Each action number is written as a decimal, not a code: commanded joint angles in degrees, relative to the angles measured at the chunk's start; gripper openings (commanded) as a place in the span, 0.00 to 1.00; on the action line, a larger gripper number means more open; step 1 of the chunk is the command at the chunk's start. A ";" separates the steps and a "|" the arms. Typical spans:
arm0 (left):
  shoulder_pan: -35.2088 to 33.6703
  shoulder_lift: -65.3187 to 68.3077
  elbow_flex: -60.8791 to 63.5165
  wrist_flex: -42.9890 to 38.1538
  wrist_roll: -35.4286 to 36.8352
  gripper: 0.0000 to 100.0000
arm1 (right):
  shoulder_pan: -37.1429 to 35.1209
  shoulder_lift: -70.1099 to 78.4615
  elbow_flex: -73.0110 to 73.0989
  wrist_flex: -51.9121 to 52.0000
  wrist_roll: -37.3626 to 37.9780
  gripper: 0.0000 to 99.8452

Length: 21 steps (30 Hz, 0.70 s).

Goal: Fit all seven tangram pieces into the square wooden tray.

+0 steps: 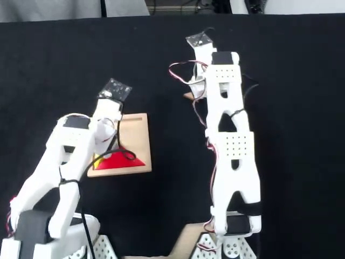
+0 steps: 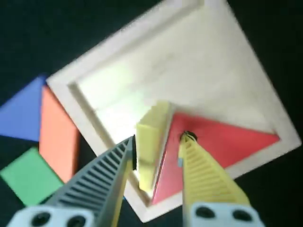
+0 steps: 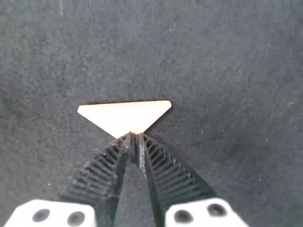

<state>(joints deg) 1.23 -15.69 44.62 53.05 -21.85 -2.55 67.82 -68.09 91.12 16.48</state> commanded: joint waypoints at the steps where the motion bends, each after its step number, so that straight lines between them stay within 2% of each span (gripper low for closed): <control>1: -0.66 -0.97 -2.68 -0.88 0.09 0.16 | -0.79 0.84 0.48 -1.23 -0.35 0.01; 7: -2.42 -1.05 -5.58 -0.97 0.00 0.16 | -0.79 0.92 0.48 -1.23 -0.35 0.01; 14: -10.59 -1.05 -10.68 -0.97 -0.44 0.16 | -0.79 0.92 0.48 -1.23 -0.35 0.01; 17: -11.38 -1.05 -10.95 -0.35 -3.43 0.16 | -0.79 0.92 0.48 -1.23 -0.35 0.01; 21: -11.30 -1.05 -11.21 -0.35 -3.52 0.16 | -0.79 0.92 0.48 -1.23 -0.35 0.01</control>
<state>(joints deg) -9.49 -15.78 36.97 53.05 -24.84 -2.55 67.82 -68.09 91.12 16.48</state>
